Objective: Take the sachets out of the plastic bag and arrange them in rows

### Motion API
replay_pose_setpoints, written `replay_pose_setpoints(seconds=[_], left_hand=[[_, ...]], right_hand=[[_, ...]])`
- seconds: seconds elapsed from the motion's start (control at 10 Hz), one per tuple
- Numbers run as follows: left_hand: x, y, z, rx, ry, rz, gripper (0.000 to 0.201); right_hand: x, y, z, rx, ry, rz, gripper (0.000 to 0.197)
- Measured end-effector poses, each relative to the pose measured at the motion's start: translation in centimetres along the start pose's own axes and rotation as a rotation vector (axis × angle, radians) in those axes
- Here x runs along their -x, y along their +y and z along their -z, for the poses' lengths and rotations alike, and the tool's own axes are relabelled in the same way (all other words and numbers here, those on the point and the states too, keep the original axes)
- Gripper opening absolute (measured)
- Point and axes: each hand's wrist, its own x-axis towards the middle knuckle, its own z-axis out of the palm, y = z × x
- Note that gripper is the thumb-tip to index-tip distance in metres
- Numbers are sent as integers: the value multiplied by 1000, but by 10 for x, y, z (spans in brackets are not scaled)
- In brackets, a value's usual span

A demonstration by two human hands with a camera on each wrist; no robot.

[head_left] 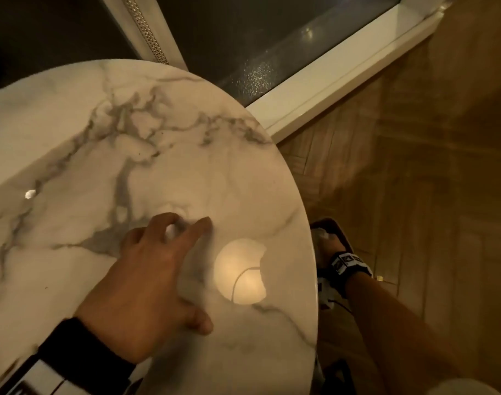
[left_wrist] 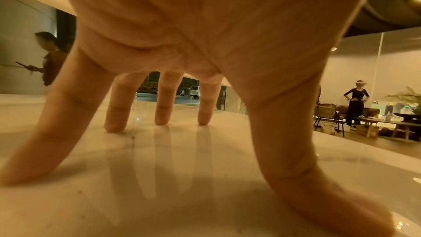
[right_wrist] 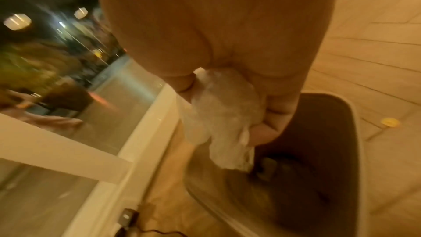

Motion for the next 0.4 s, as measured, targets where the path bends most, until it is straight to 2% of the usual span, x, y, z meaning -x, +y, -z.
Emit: replay_pose_setpoints(seconds=[0.1,0.2,0.3,0.4], left_hand=[[-2,-1,-2,-48,-2,27,143],[-3,-7,-8,-57,47,0,142],[-4,-9,-13,-59,86,5,142],[-5,-7,-14,-63,57,17,144]], right_hand=[[-6,-2,-8,51,-53,-45,51],[-17,-3,-12,-3,-59,-71,55],[-22,-10,-10,-12,-59,-85,51],[-27,-11,-9,15,-106,-71,32]])
